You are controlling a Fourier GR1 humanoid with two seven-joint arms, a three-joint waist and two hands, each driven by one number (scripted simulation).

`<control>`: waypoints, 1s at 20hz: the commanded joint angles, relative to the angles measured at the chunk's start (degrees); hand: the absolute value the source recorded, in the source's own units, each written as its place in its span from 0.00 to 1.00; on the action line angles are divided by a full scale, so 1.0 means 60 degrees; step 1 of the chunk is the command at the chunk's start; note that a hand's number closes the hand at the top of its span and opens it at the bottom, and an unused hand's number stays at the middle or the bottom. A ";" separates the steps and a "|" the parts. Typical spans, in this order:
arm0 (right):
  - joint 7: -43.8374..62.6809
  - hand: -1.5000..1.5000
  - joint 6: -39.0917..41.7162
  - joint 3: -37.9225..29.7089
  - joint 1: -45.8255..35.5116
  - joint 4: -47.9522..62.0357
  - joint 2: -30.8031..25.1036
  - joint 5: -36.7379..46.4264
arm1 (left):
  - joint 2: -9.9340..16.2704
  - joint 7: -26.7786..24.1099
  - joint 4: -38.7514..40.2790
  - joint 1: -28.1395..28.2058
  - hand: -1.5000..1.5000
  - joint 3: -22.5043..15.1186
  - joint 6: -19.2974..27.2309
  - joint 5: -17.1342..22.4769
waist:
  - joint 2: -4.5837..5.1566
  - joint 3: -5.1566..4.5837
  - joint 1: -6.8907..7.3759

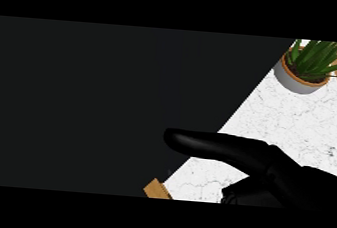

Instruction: Pick up the wine, place it into the cabinet and close the cabinet

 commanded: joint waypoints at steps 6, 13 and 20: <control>0.0305 1.00 -0.0880 0.2706 -0.1379 0.1079 0.0984 0.0866 | 0.1844 -0.1211 0.0181 0.1999 1.00 0.3271 -0.2789 0.2184 | -0.0014 -0.0053 0.0064; -0.1389 1.00 -0.2198 0.3144 -0.3212 0.4262 0.0998 0.1473 | 0.3122 -0.1004 0.0520 0.2608 1.00 0.5516 -0.5106 0.3971 | 0.0037 -0.0047 0.0280; -0.2855 1.00 -0.2981 0.2620 -0.5210 0.7708 0.1000 0.1280 | 0.3455 -0.0913 0.1019 0.3198 1.00 0.6459 -0.6418 0.4466 | 0.0076 -0.0039 0.0419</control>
